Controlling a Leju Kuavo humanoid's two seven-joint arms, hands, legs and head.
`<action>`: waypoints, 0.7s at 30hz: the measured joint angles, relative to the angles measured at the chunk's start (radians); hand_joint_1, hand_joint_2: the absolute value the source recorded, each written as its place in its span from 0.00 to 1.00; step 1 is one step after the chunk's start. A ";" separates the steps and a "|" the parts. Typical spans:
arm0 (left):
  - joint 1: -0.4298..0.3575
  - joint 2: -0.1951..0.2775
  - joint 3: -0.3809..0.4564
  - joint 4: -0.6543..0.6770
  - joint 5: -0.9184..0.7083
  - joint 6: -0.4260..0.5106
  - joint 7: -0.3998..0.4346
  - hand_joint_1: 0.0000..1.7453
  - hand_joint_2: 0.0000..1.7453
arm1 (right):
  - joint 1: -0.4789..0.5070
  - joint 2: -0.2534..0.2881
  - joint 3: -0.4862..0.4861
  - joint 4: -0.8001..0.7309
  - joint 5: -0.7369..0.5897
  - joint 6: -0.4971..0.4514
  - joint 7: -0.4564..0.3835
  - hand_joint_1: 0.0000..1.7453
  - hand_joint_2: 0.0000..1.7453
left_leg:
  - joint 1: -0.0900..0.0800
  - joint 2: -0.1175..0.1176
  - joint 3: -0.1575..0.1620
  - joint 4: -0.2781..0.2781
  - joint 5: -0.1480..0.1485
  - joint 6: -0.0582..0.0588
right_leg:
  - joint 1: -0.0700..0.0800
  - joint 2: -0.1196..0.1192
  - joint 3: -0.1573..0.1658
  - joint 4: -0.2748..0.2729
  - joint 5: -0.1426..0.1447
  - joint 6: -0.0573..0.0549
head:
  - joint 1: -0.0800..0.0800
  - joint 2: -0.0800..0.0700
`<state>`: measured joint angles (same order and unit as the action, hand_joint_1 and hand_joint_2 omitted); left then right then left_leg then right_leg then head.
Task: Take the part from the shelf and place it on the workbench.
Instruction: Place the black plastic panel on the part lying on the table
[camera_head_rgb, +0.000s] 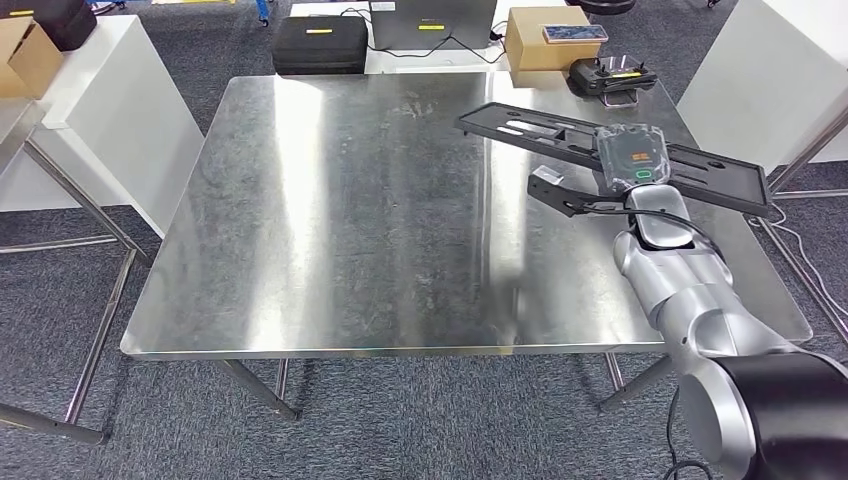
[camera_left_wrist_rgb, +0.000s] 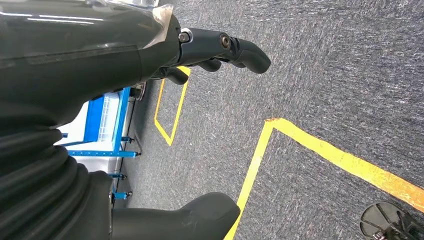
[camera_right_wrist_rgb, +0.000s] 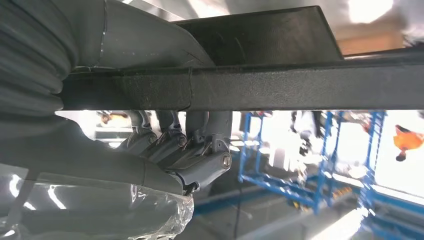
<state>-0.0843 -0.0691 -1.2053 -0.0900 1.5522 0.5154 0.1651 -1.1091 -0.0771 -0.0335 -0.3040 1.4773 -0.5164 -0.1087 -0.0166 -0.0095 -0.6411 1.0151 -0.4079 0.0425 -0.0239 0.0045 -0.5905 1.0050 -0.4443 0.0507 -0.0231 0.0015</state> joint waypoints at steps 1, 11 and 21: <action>0.000 -0.001 0.000 0.000 0.000 0.001 -0.002 0.00 1.00 | 0.000 0.011 0.005 0.000 0.006 -0.004 -0.003 1.00 1.00 | 0.000 0.000 0.000 0.000 0.000 0.000 | 0.000 0.000 0.000 0.000 0.000 0.000 | 0.000 0.000; 0.001 -0.010 0.001 0.000 -0.001 0.012 -0.011 0.00 1.00 | -0.004 0.117 0.027 0.000 0.014 -0.005 -0.027 1.00 1.00 | 0.000 0.000 0.000 0.000 0.000 0.000 | 0.000 0.000 0.000 0.000 0.000 0.000 | 0.000 0.000; 0.004 0.001 -0.002 0.000 -0.002 -0.014 -0.052 0.00 1.00 | -0.027 0.107 0.027 0.000 0.023 -0.007 0.004 1.00 1.00 | 0.000 0.000 0.000 0.000 0.001 0.001 | -0.001 -0.001 0.000 -0.002 0.000 0.000 | 0.000 0.000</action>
<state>-0.0806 -0.0682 -1.2075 -0.0896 1.5501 0.5012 0.1131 -1.1358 0.0294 -0.0061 -0.3040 1.5007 -0.5230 -0.1046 -0.0166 -0.0098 -0.6411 1.0152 -0.4074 0.0433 -0.0245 0.0035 -0.5900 1.0034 -0.4443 0.0507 -0.0229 0.0015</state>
